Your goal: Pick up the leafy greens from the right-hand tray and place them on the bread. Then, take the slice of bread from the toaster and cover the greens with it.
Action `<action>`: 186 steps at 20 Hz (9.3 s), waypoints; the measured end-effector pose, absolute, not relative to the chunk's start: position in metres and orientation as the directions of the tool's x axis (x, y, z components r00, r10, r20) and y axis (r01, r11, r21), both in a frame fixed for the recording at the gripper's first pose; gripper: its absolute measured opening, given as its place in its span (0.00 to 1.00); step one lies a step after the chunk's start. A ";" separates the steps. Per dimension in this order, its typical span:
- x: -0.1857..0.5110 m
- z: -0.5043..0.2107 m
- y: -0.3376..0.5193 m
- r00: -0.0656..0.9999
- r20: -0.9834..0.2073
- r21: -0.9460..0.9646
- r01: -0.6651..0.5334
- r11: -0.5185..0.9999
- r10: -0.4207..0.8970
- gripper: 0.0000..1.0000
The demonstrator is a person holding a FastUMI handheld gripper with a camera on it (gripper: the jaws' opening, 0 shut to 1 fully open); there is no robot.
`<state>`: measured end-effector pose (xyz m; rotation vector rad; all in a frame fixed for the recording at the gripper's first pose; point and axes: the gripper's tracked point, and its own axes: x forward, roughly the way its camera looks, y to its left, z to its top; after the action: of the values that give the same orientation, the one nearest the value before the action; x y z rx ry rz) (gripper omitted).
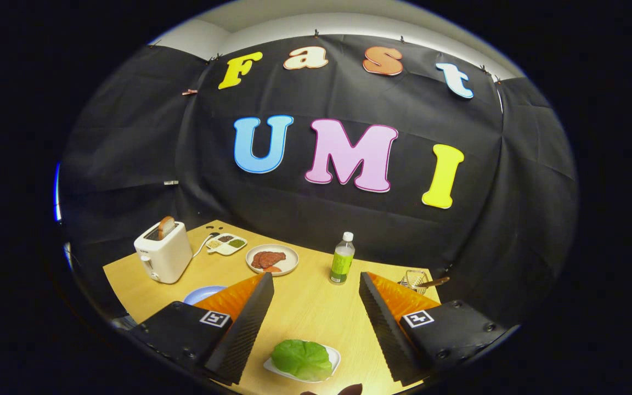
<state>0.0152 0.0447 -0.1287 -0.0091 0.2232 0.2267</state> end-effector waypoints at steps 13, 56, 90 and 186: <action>-0.003 -0.268 0.065 0.811 -0.504 0.036 -0.325 0.945 0.298 0.98; 0.018 -0.291 0.216 0.603 -0.657 0.209 -0.431 0.878 0.453 0.06; 0.067 -0.171 0.386 0.658 -0.504 0.210 -0.535 0.818 0.559 0.79; 0.080 -0.190 0.156 0.904 -0.378 0.213 -0.124 0.969 0.199 0.98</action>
<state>0.0802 0.1556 -0.1904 0.1864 0.4090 0.1678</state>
